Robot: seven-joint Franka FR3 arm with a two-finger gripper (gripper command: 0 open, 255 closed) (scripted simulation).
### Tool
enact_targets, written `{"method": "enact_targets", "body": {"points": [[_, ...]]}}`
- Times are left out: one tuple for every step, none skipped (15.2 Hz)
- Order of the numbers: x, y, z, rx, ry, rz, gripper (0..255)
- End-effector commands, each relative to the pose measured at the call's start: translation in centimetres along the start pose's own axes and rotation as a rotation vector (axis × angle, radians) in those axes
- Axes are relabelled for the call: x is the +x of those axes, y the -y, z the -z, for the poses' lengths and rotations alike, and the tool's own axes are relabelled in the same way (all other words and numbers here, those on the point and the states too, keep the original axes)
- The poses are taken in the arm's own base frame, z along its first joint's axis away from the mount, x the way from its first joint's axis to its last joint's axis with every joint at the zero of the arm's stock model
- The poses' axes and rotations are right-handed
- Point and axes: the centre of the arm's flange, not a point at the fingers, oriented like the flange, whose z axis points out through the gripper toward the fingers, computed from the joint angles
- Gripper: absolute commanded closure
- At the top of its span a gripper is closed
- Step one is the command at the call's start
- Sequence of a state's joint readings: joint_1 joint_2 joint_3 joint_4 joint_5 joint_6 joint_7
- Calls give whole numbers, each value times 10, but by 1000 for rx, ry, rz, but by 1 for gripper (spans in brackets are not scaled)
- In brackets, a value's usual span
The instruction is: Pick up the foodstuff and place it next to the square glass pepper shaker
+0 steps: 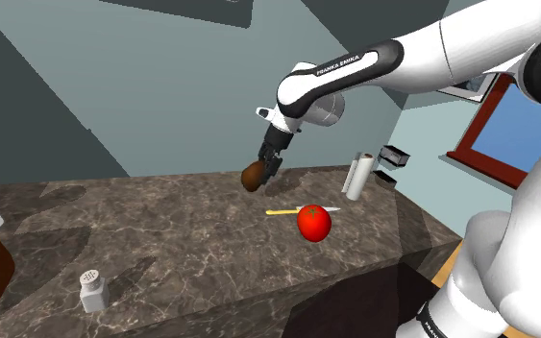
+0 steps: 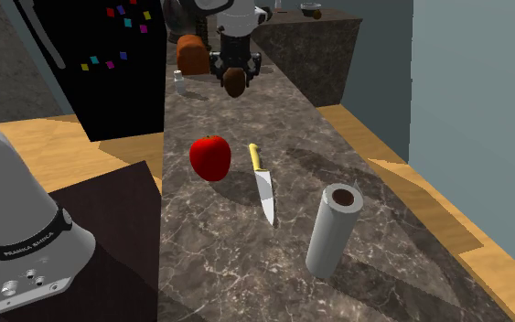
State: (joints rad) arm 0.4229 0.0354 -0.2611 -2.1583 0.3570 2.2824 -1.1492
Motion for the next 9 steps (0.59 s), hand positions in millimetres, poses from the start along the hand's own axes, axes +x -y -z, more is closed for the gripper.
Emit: {"method": "enact_targets", "body": {"points": [[19, 19, -11, -1, -1, -2, 255], [28, 28, -14, -1, -1, -2, 255], [38, 37, -17, -1, -1, -2, 255], [47, 45, -20, -1, -1, -2, 255], [57, 54, -23, -1, -1, -2, 255], [66, 63, -27, -1, -1, -2, 255], [76, 71, -30, -1, -1, -2, 255], [85, 80, -33, -1, -1, -2, 255], [94, 89, -36, -1, -1, -2, 255]]}}
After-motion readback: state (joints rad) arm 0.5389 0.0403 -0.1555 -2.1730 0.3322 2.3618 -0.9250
